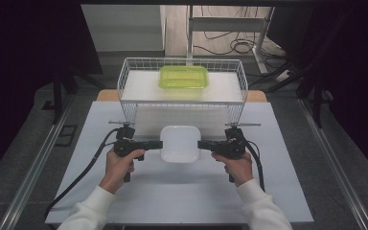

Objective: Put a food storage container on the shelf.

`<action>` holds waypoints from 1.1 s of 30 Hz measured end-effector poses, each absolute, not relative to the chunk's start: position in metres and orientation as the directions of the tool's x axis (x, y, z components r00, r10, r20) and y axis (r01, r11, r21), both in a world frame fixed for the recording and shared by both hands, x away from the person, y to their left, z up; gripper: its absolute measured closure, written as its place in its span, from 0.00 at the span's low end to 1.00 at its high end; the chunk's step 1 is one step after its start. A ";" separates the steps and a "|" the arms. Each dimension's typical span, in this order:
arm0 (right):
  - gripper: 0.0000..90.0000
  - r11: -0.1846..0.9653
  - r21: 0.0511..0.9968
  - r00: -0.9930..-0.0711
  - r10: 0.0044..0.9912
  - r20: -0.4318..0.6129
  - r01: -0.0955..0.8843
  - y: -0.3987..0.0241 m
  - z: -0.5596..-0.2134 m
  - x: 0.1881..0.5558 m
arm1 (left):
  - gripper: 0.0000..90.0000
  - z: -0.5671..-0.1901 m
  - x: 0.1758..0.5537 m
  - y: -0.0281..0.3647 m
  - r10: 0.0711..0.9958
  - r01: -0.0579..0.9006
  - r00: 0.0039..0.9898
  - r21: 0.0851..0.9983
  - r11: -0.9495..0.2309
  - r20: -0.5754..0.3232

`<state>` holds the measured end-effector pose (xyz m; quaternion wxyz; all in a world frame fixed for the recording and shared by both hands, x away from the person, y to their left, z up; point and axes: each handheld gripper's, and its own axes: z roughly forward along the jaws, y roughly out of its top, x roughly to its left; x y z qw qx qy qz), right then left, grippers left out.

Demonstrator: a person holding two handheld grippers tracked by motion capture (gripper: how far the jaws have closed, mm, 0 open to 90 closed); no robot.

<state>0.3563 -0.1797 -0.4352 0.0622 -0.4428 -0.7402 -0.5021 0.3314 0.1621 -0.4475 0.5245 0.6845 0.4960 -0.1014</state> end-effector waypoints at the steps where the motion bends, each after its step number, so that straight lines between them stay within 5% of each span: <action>1: 0.86 0.098 0.690 -0.600 0.591 0.540 0.717 -0.180 -0.433 0.356 | 0.88 -0.445 0.331 0.162 0.570 0.780 0.495 0.625 0.041 -0.656; 33: 0.85 0.097 0.803 -0.698 0.562 0.444 0.588 -0.183 -0.375 0.345 | 0.88 -0.391 0.325 0.164 0.558 0.696 0.573 0.716 0.056 -0.600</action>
